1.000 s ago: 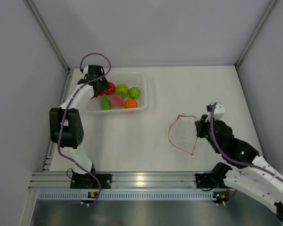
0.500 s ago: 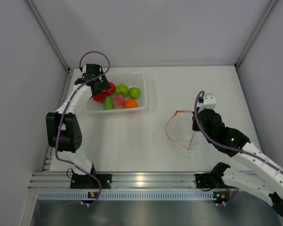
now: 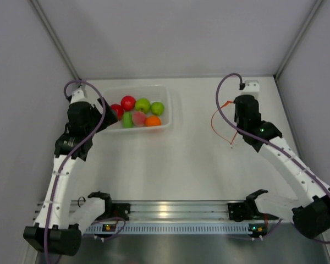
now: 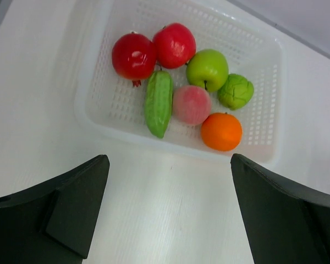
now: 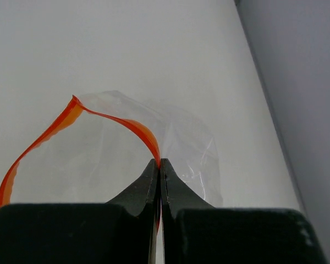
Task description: Open the zip-top bag and remove the fake food
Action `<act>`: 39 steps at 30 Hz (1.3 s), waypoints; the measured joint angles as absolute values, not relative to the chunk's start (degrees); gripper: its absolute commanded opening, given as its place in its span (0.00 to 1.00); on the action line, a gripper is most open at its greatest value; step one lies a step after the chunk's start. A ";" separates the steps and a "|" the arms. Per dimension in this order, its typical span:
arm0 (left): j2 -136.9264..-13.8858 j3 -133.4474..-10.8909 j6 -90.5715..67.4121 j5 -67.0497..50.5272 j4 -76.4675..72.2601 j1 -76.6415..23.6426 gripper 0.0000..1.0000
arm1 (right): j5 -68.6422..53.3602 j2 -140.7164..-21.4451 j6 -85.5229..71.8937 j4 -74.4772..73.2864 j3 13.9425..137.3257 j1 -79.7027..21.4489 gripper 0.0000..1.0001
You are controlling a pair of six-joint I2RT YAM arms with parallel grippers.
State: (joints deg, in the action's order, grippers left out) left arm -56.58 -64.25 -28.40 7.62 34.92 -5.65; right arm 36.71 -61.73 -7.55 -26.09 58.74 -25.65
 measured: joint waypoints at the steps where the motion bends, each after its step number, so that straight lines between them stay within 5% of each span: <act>1: -54.46 -62.61 -28.16 7.03 35.44 -5.65 0.98 | 37.56 -63.24 -6.48 -25.08 59.72 -24.77 0.00; 13: -42.85 -51.68 -25.54 8.78 39.57 -5.65 0.98 | 48.40 -94.70 17.02 -7.35 70.48 -19.31 0.01; 19: -39.90 -50.68 -24.97 8.78 39.46 -5.65 0.98 | 48.45 -101.54 18.59 -8.88 74.43 -20.01 0.48; 20: -39.83 -50.68 -24.80 8.49 39.46 -5.65 0.98 | 47.97 -101.38 17.85 -9.37 74.76 -20.14 0.70; 25: -40.29 -50.68 -24.01 8.38 39.46 -5.65 0.98 | 41.71 -96.57 12.27 -12.86 75.46 -21.02 0.80; 27: -40.80 -50.68 -23.81 8.69 39.44 -5.65 0.98 | 39.42 -92.64 9.80 -14.37 75.46 -21.17 0.98; 39: -41.34 -50.68 -22.52 12.10 39.44 -5.21 0.98 | 27.94 -57.76 -5.89 -24.95 68.03 -21.37 0.99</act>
State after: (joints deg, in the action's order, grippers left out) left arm -41.34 -50.68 -22.52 12.10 39.44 -5.21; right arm 27.94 -57.76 -5.89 -24.95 68.03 -21.37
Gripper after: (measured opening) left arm 0.982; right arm 0.993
